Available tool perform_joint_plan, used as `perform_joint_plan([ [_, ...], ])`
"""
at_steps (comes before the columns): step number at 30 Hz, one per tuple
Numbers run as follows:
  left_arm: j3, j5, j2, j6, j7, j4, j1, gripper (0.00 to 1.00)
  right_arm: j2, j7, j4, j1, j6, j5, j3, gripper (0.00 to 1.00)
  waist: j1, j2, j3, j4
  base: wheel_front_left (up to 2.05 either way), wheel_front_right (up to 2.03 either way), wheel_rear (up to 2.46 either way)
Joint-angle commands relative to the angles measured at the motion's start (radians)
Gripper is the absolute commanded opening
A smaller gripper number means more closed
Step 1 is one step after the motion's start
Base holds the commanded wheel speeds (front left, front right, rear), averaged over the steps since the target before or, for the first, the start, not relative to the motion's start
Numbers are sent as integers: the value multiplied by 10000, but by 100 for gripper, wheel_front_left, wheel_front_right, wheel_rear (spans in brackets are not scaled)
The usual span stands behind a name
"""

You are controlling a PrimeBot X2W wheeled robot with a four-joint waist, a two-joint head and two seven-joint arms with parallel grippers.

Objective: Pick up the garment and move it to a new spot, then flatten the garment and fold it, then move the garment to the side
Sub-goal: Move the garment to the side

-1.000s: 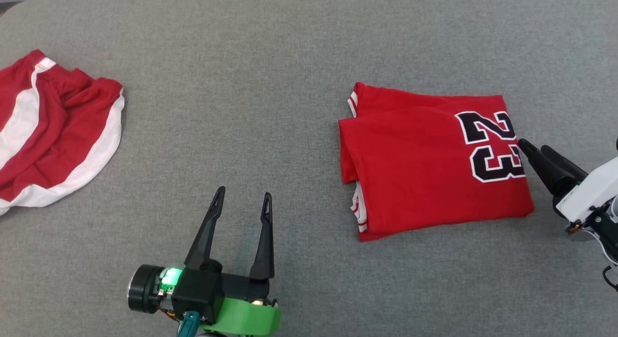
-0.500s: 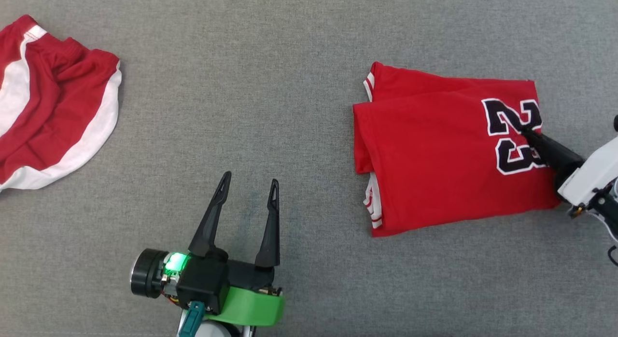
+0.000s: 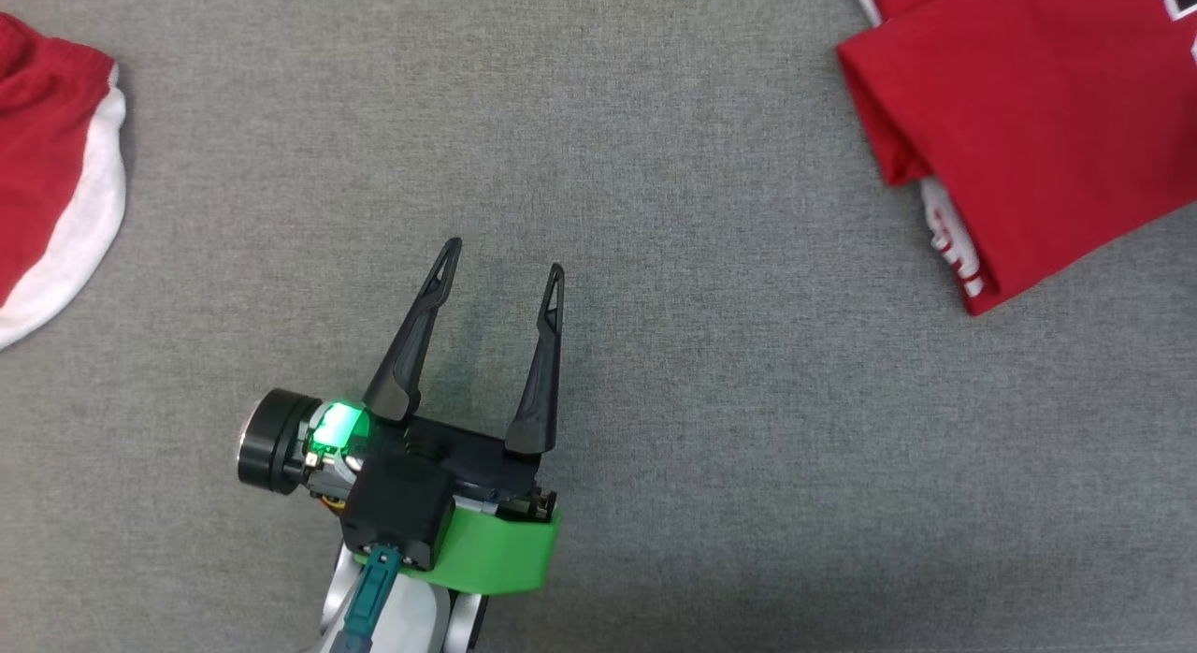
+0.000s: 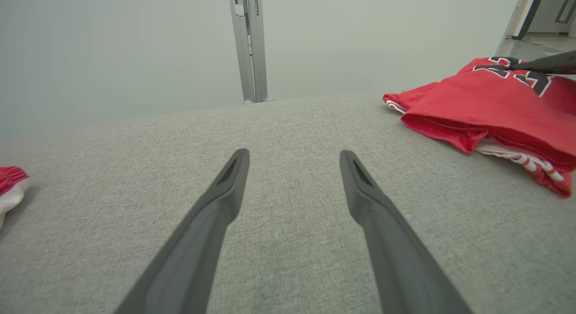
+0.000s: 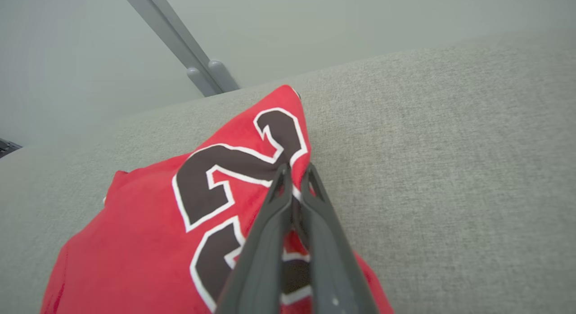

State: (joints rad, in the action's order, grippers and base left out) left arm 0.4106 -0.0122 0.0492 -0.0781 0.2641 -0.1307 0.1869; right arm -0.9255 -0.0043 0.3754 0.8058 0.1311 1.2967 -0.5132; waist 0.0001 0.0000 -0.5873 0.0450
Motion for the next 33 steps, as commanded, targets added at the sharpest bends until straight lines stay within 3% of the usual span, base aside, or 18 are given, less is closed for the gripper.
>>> perform_joint_plan([
  [1, 13, 108, 53, 76, 1, -161, 243, 100, -232, -116, 130, 180, -9, -21, 95, 0, -1, 0, -722, -226, 0, 0, 0],
  [13, 316, 550, 599, 53, 1, -1222, 793, 100, -2387, -877, 1044, -38, -10, 264, 956, 0, -1, 0, -1877, -804, 0, 0, 0],
  [22, 571, 553, 985, -38, 1, -1389, 970, 100, -3300, -1643, 2027, 251, -10, -404, 1282, 0, -1, 0, -2194, -844, 0, 0, 0],
  [23, 594, 537, 1003, -37, 1, -1376, 991, 100, -3232, -1734, 2142, 373, -10, -549, 1275, 46, -1, 0, -2203, -832, 0, 0, 0],
  [24, 634, 519, 1014, -57, 1, -1338, 1017, 100, -3199, -1940, 2294, 561, -10, -964, 1212, 100, -1, 0, -2201, -805, 0, 0, 0],
  [29, 754, 374, 940, -170, 0, -1180, 1068, 100, -2172, -2477, 2661, 1355, -12, -2675, 899, 100, -1, 0, -1822, -681, 0, 0, 0],
  [33, 636, 189, 878, -376, 1, -1061, 831, 100, -689, -2612, 2471, 1531, -12, -3923, 871, 100, -1, 0, -1168, -666, 0, 0, 0],
])
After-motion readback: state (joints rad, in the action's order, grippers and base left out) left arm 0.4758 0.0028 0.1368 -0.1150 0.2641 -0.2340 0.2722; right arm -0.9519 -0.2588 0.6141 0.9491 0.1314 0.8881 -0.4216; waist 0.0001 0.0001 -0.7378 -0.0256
